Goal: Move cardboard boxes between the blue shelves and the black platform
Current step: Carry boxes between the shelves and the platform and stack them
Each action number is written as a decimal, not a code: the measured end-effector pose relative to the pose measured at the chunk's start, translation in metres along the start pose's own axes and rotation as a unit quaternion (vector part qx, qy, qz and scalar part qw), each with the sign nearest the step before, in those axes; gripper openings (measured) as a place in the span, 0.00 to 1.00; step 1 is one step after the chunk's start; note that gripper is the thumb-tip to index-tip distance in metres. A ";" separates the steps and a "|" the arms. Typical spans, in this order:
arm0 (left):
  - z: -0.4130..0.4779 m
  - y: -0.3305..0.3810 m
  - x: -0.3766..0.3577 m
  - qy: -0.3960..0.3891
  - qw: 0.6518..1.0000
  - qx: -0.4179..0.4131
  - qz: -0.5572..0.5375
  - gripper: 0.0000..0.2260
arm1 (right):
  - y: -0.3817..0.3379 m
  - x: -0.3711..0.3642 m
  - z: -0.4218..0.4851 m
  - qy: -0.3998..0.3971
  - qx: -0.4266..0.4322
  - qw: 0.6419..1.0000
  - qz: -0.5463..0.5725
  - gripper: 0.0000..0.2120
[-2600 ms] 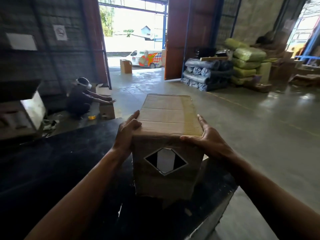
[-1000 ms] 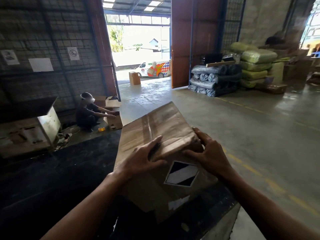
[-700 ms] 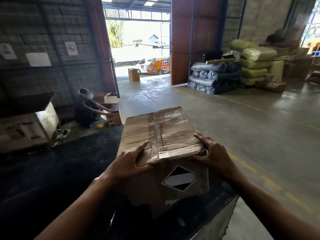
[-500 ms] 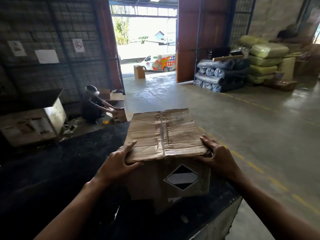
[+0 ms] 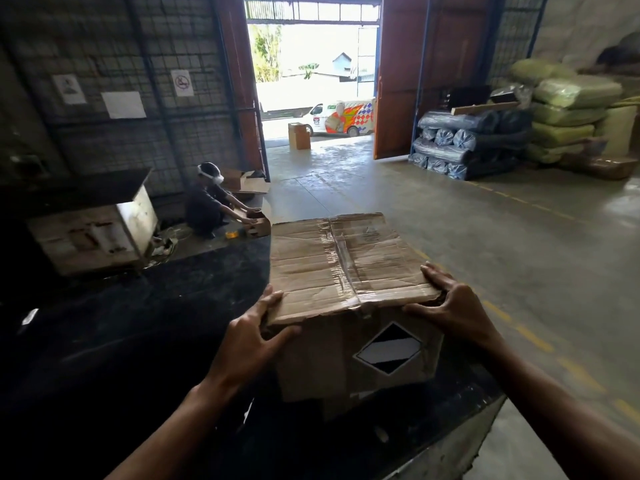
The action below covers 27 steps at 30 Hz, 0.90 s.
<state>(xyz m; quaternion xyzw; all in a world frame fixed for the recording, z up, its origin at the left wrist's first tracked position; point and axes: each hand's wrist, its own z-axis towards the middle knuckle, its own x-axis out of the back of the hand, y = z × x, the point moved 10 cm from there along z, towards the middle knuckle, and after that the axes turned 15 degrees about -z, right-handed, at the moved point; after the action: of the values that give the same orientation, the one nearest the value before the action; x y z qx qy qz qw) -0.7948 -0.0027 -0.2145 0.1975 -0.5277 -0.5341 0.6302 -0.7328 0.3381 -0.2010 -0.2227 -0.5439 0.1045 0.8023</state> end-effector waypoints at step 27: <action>0.123 0.001 -0.066 -0.201 0.954 -0.206 0.081 0.41 | -0.087 -0.023 -0.005 0.006 0.039 0.992 -0.122 0.43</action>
<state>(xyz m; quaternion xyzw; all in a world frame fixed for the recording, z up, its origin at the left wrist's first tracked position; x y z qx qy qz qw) -0.8932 0.0950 -0.1989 -0.0916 -0.5358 -0.6073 0.5794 -0.7436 0.2512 -0.1805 -0.1236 -0.5578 0.0257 0.8204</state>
